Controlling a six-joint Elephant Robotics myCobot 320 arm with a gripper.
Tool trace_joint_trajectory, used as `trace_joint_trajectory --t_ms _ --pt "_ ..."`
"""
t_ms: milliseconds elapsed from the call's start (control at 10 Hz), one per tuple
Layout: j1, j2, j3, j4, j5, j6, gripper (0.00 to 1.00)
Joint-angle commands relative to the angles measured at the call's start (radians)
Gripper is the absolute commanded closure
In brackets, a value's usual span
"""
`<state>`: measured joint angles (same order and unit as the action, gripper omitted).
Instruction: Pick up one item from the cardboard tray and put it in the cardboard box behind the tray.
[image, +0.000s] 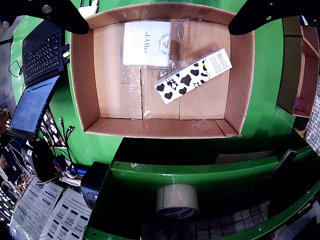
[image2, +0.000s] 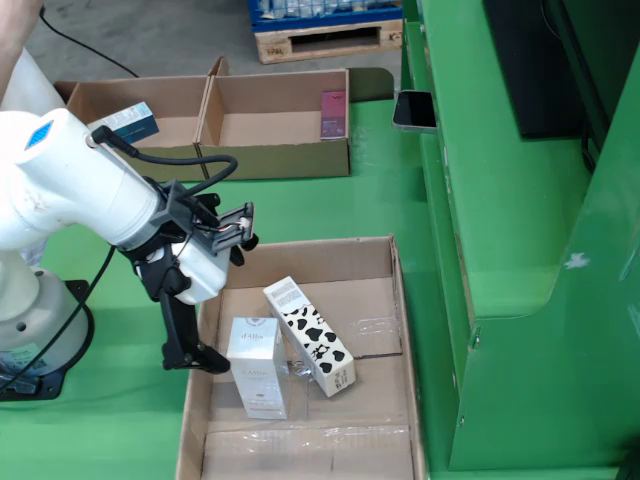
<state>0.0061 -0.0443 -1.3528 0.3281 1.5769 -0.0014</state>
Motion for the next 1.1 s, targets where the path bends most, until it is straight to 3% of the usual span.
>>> trace_joint_trajectory --t_ms 0,400,500,1000 --pt "0.026 -0.114 0.112 0.014 -0.001 0.004 0.0" --pt "0.029 -0.184 0.182 0.003 0.005 -0.001 0.0" --pt "0.021 -0.268 0.279 -0.029 0.013 -0.008 0.0" --pt "0.017 -0.326 0.33 -0.05 0.011 0.0 0.0"
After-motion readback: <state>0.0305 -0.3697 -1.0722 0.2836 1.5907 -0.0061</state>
